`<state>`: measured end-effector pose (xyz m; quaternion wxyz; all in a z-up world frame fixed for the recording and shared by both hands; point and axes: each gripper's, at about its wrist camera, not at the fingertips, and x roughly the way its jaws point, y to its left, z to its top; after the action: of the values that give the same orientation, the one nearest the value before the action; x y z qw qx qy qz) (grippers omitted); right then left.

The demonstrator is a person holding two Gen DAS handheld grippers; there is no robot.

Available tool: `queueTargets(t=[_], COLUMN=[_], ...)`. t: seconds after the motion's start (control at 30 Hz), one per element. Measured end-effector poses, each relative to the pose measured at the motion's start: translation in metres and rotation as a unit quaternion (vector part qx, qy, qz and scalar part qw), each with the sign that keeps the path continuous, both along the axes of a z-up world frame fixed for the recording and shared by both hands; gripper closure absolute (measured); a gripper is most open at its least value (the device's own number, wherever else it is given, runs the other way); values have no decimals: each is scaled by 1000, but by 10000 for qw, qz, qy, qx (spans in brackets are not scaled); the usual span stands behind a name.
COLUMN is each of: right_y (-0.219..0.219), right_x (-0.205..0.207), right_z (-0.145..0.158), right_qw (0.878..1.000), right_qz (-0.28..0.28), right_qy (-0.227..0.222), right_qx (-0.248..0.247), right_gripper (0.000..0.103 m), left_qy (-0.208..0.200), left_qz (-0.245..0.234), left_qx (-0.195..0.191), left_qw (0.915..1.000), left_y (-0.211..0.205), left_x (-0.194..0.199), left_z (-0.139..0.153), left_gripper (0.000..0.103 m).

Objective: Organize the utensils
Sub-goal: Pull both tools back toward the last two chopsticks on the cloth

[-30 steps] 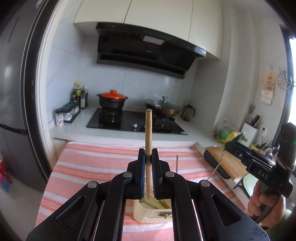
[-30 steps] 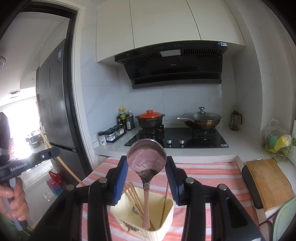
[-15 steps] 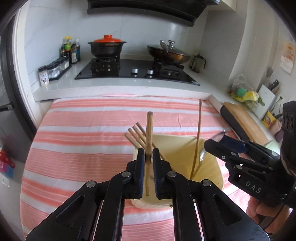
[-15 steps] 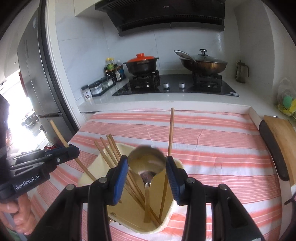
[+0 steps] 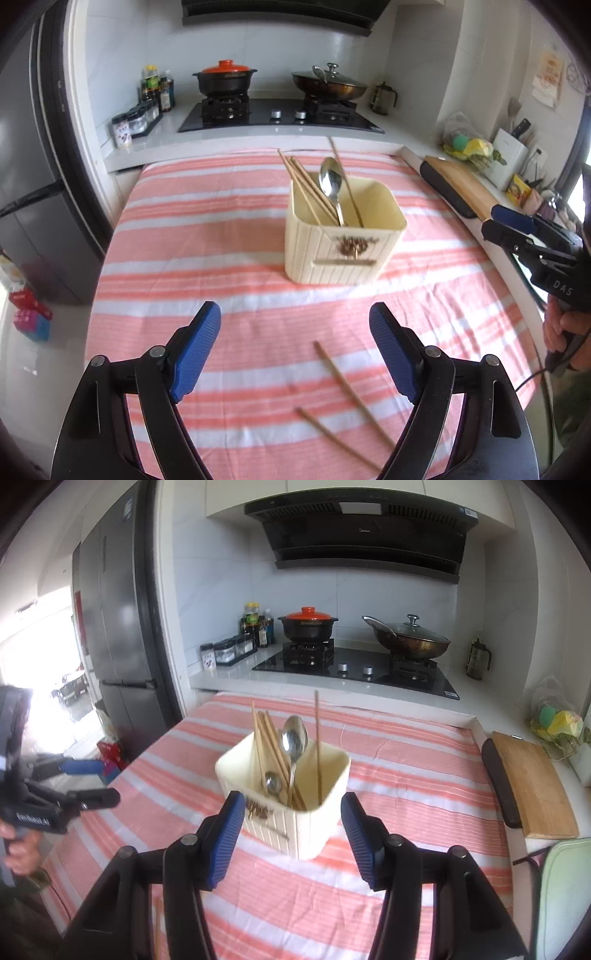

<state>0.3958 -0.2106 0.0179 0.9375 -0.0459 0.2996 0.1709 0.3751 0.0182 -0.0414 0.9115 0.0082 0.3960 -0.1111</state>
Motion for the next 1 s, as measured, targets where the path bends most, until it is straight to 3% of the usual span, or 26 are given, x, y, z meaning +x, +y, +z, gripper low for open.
queueTargets(t=[0.23, 0.33, 0.47, 0.6, 0.83, 1.0], right_y=[2, 0, 2, -1, -10, 1], right_x=[-103, -138, -167, -186, -190, -182], right_z=[-17, -39, -81, -110, -127, -135], right_qw=[9977, 9982, 9996, 9992, 9971, 9963], right_qz=[106, 26, -52, -96, -396, -289], right_qy=[-403, -433, 8, 368, 563, 700], right_qx=[-531, -408, -292, -80, 314, 401], right_gripper=[48, 48, 48, 48, 48, 48], left_qy=[-411, -349, 144, 539, 388, 287], left_qz=[262, 540, 909, 964, 1199, 1381], left_qx=[-394, -641, -945, -1032, -869, -721], left_qw=[9980, 9959, 9913, 9885, 9882, 9874], left_y=[6, 6, 5, -2, -1, 4], left_x=[-90, -107, -111, -112, -116, -119], left_z=[-6, -34, -84, -115, -122, -124], left_gripper=[6, 5, 5, 5, 5, 5])
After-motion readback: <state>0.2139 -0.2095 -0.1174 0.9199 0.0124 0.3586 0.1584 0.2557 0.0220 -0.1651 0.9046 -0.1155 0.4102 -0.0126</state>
